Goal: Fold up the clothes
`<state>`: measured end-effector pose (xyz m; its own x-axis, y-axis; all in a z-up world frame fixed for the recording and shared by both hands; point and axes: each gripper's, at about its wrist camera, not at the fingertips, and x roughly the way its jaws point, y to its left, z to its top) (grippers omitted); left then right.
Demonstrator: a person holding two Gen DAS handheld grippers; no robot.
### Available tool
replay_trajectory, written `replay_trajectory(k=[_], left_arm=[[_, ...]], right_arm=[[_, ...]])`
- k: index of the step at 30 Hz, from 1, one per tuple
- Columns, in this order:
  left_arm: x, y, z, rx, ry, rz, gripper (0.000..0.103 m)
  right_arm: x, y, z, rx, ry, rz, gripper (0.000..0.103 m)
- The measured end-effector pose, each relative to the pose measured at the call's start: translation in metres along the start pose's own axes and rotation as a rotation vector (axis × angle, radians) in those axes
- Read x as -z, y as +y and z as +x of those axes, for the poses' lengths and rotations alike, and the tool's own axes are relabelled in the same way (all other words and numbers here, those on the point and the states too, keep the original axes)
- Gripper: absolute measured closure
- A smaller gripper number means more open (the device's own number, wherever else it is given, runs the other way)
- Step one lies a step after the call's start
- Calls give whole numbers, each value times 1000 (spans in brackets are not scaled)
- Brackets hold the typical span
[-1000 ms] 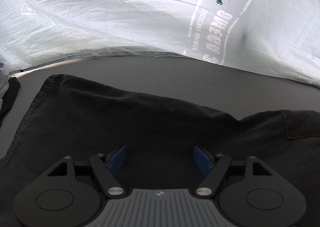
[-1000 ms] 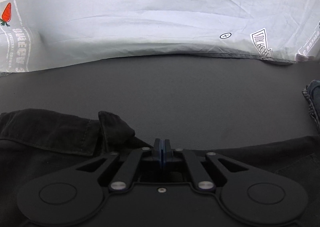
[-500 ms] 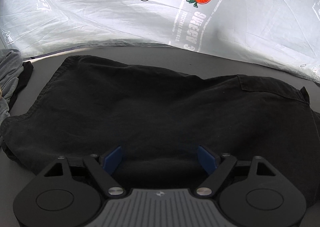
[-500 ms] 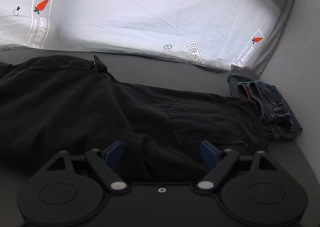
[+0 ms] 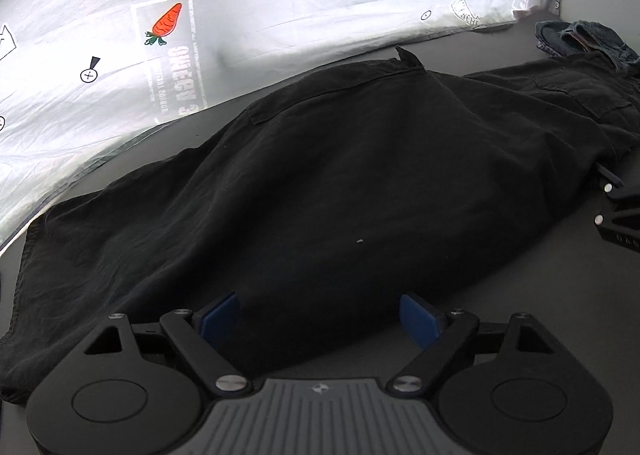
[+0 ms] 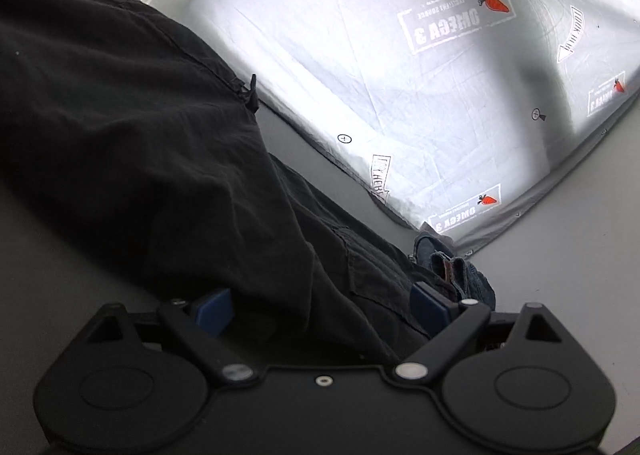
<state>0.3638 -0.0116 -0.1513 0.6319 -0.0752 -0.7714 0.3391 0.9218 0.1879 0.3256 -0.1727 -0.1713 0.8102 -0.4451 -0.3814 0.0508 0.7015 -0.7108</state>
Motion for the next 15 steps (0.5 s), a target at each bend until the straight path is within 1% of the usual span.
replay_trajectory(k=[2,3,4,7,10,13,15], left_arm=[[3,-11,0,21,2,32,15],[3,-17,1,22,0,55,15],[3,-22,3,16,-3,81,15],[-1,-32,8,-15,-17,125,15],[-11,-33,11,-61,-58,151,15],[-24,-24,10,-85,-108,135,14],[-32,-15,9,-83,-128,103,14]], right_arm=[[-5,-15,6,5,-11,48,8],[-7,-21,9,9,-13,70,5],[-10,-26,12,11,-12,93,5],[-16,-39,20,-10,0,159,5],[-18,-49,25,-35,17,223,5],[-16,-52,27,-45,29,249,5],[-14,-52,27,-43,31,247,5]])
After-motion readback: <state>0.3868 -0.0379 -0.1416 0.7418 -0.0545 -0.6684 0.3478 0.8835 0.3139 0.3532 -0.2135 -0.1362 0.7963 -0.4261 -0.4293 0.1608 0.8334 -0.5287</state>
